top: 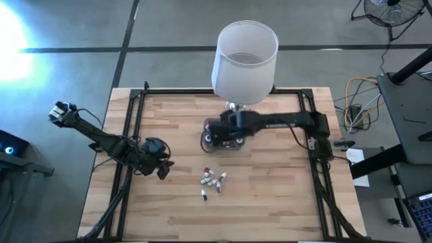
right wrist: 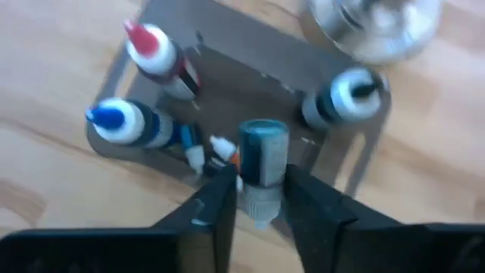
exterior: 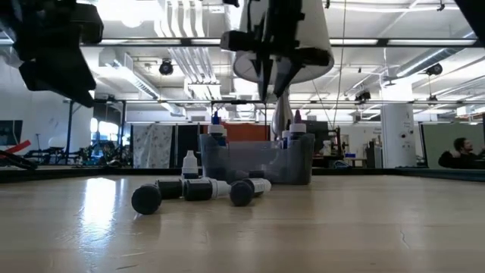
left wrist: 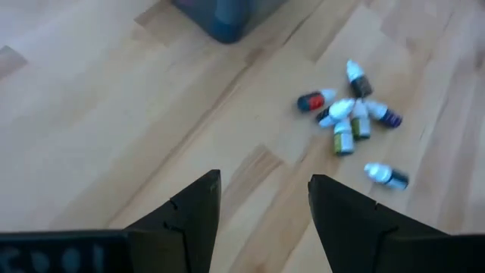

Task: Pick & Place food coloring
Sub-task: Put the small black food coloring bottle into the black bin, then put the small red food coloring bottle into the black bin, then put the small brown food coloring bottle into the black bin

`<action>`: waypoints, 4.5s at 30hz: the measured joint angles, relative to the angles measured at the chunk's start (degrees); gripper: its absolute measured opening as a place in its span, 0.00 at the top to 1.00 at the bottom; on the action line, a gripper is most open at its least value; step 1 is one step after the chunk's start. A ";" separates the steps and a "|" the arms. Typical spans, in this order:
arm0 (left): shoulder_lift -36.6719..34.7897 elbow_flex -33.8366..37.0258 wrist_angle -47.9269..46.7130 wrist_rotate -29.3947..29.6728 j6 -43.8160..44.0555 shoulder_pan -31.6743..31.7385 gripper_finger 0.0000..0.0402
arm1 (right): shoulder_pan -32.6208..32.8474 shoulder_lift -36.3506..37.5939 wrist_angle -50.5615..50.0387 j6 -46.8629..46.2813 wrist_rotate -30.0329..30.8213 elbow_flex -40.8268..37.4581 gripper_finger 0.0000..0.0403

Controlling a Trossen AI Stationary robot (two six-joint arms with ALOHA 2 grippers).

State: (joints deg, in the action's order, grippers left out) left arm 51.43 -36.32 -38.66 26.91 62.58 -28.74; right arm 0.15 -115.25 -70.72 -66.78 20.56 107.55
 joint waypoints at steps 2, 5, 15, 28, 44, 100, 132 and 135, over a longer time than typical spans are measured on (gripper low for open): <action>0.30 0.00 1.31 0.03 2.64 0.38 0.56 | -1.80 0.03 1.06 4.73 -1.27 0.02 0.66; 0.74 0.00 2.71 0.14 4.56 0.93 0.56 | -2.67 0.21 0.18 8.93 -0.79 0.00 0.54; 5.69 0.00 7.26 -0.30 5.22 4.25 0.56 | 1.62 5.20 -1.04 19.53 4.90 0.00 0.31; 22.36 -4.81 19.18 -17.14 -29.21 14.91 0.56 | 13.25 6.61 -1.93 12.14 -4.35 -5.17 0.36; 43.10 -16.23 23.26 -23.24 -69.99 18.95 0.56 | 24.87 6.50 -1.59 -11.56 -3.96 -7.52 0.38; 38.80 -23.37 34.11 -18.36 -61.55 37.05 0.85 | 26.11 6.65 -2.82 -22.03 8.13 -8.26 0.48; 4.21 -5.04 2.20 -30.35 -37.90 21.99 0.57 | 20.81 -1.37 9.36 50.11 -11.45 -10.19 0.48; 0.70 -1.90 3.13 -30.10 -31.80 20.86 0.57 | 19.25 -1.46 10.01 60.94 -10.30 -10.61 0.48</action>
State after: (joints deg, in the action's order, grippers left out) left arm 52.13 -38.21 -35.53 -3.20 30.78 -7.88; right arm 19.40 -116.71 -60.71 -5.84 10.26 96.94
